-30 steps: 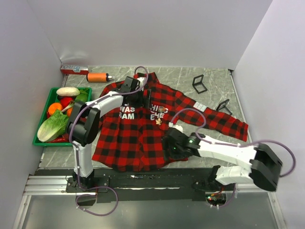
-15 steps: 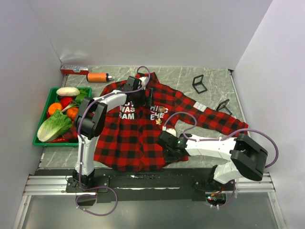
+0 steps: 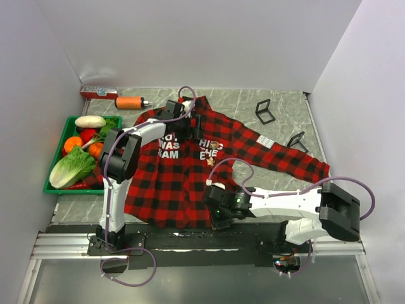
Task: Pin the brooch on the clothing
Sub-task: Adjust the clothing with brooches at the center of the board.
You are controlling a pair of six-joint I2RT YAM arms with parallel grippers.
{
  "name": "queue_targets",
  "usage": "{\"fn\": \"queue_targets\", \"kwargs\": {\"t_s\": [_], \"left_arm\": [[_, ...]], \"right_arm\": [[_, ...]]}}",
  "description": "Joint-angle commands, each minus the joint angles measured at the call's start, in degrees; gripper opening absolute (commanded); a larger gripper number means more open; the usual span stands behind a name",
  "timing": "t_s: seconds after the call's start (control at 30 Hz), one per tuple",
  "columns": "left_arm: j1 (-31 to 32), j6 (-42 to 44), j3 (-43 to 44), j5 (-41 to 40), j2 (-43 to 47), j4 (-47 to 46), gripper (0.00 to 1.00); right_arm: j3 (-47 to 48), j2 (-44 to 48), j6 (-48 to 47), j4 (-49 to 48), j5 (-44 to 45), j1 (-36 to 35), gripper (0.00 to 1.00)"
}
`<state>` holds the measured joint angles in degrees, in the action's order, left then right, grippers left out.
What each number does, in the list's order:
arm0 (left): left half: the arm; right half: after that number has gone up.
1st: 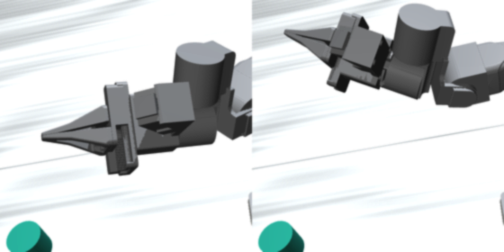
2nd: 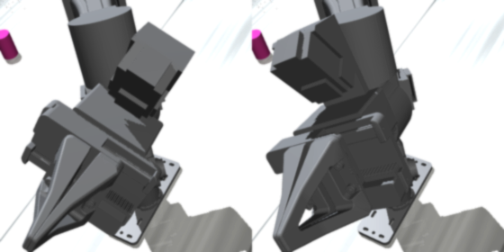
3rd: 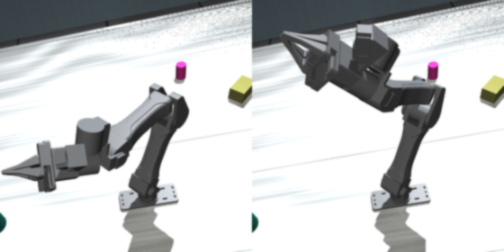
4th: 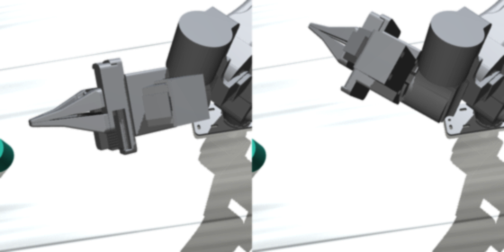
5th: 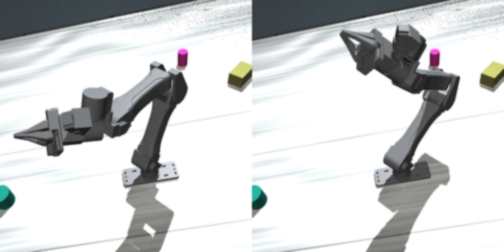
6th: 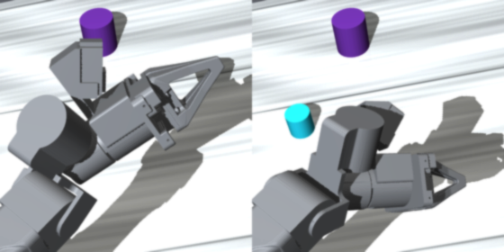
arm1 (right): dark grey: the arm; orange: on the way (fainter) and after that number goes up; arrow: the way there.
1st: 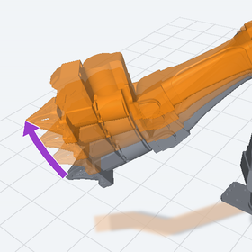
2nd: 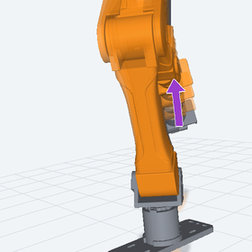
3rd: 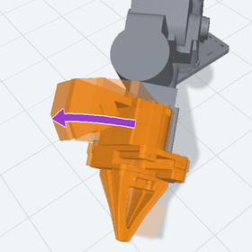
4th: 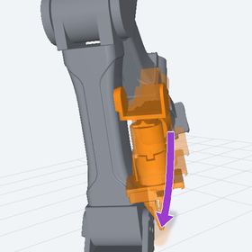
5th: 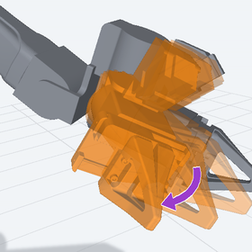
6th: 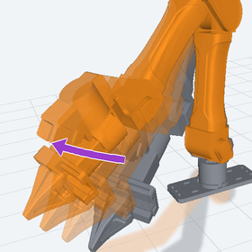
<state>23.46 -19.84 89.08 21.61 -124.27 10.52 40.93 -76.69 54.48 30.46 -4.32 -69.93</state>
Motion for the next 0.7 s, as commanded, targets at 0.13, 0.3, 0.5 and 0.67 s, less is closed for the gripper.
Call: {"fn": "queue_targets", "kwargs": {"t_s": [0.13,0.3,0.5,0.67], "left_arm": [[-0.7,0.2,-1.0,-2.4,-0.2,0.4,0.96],[-0.6,0.0,-1.8,-2.0,3.2,-0.6,0.96],[-0.7,0.1,-1.5,-2.4,4.0,0.1,0.96],[-0.6,0.1,-1.6,-2.9,3.6,0.1,0.96]], "right_arm": [[10.3,7.2,-5.1,11.3,7.2,6.2,0.41],[8.6,10.4,-11.5,12.8,8.4,13.9,0.78],[4.0,2.3,-7.9,7.5,9.3,11.3,0.79],[6.9,-6.0,-4.6,7.1,13.0,6.6,0.75]]}}
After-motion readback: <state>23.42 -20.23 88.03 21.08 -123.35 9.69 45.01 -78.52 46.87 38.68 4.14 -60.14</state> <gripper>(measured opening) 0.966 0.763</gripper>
